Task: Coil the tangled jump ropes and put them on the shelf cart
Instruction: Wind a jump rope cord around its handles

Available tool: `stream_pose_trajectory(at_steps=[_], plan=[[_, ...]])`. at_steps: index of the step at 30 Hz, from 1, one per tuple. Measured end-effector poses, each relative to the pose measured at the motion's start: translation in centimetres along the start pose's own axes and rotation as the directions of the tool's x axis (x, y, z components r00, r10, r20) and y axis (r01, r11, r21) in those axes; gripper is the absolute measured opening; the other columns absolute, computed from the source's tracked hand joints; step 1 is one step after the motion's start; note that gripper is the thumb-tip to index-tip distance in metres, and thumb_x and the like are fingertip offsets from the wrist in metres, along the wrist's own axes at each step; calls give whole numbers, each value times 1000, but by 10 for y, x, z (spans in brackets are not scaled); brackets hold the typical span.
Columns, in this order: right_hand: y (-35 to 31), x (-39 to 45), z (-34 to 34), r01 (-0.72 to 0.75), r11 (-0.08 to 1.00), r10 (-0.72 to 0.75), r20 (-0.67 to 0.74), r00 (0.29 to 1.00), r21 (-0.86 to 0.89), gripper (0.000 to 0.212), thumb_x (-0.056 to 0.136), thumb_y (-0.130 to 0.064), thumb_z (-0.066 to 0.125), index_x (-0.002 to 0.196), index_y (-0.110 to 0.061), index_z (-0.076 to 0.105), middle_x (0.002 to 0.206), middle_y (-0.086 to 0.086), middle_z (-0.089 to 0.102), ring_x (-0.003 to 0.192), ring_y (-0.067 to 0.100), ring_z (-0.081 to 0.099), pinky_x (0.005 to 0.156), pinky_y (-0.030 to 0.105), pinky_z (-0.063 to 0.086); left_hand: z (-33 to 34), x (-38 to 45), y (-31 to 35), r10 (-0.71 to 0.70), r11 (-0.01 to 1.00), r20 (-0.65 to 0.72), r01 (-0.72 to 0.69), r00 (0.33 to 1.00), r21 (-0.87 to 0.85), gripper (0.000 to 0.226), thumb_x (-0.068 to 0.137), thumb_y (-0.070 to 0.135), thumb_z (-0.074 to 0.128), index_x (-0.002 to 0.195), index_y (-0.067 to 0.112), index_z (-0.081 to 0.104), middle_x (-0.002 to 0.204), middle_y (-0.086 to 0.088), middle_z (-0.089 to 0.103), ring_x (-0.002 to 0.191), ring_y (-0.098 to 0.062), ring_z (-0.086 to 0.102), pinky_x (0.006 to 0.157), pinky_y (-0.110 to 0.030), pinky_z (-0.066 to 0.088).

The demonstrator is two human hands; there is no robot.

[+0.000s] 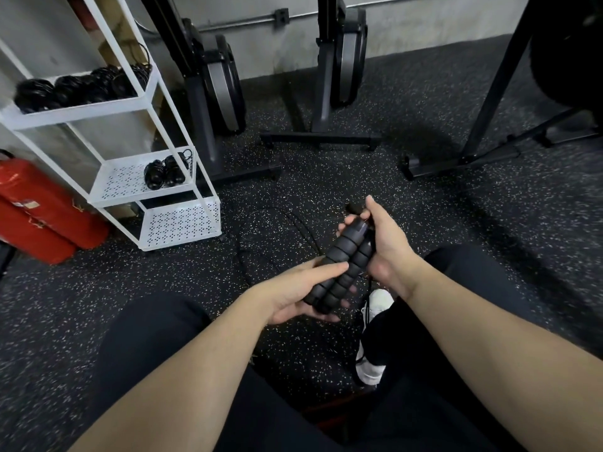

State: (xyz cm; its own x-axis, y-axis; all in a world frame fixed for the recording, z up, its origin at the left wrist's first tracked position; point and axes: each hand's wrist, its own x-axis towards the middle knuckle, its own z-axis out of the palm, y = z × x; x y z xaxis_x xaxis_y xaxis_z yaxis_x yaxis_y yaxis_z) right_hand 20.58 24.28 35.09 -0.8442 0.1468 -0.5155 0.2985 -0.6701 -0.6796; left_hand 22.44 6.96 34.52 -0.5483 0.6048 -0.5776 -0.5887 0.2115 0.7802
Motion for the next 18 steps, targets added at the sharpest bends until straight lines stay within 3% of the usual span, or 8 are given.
stream_pose_trajectory(at_steps=[5,8,11,13,15,17,18], plan=[[-3,3,-4,6,984,-10,-25,1000,-177,34,98,-52,58,85,-20,59,85,1,76,75,18,72,75,36,57,-1,2,7,40,985,-98,-23,994,171,26,101,33,64,126,27,62,117,-9,75,83,-18,63,65,-31,51],[-3,8,-8,-72,950,62,-44,997,-304,61,94,-71,47,104,-14,66,101,9,78,92,26,73,86,44,57,-9,4,4,86,955,-170,-33,982,295,21,98,33,69,119,33,65,113,-4,75,80,-14,62,62,-28,49],[-2,12,-16,-131,857,73,-134,988,-499,68,93,-77,40,96,-13,65,100,13,75,90,30,71,82,42,57,-21,4,5,169,920,-251,-61,953,388,24,96,33,71,118,37,64,110,-3,74,78,-12,60,59,-27,48],[-2,15,-21,-88,774,-57,-207,977,-627,53,97,-66,46,99,-15,58,89,6,66,80,24,62,71,34,48,-29,3,8,193,912,-280,-67,940,405,24,95,35,71,117,40,63,110,-5,74,76,-12,59,56,-26,47],[-5,20,-27,106,620,-345,-148,927,-778,32,99,-51,54,105,-20,51,90,-1,57,86,24,55,72,34,41,-34,-1,11,203,903,-268,-74,942,423,20,96,37,70,115,42,64,110,-7,74,74,-12,58,56,-26,46],[-7,25,-29,272,372,-548,27,836,-887,22,99,-45,54,113,-28,56,110,-4,54,106,21,50,89,36,40,-38,-6,13,212,882,-220,-90,952,462,18,98,38,67,115,44,63,109,-7,74,74,-11,58,58,-27,45],[-7,25,-29,318,272,-575,111,810,-908,27,99,-49,51,117,-32,61,123,-6,52,115,18,46,99,36,37,-39,-8,13,212,873,-197,-95,957,478,19,100,38,64,116,47,61,108,-8,73,75,-11,58,59,-27,46]])
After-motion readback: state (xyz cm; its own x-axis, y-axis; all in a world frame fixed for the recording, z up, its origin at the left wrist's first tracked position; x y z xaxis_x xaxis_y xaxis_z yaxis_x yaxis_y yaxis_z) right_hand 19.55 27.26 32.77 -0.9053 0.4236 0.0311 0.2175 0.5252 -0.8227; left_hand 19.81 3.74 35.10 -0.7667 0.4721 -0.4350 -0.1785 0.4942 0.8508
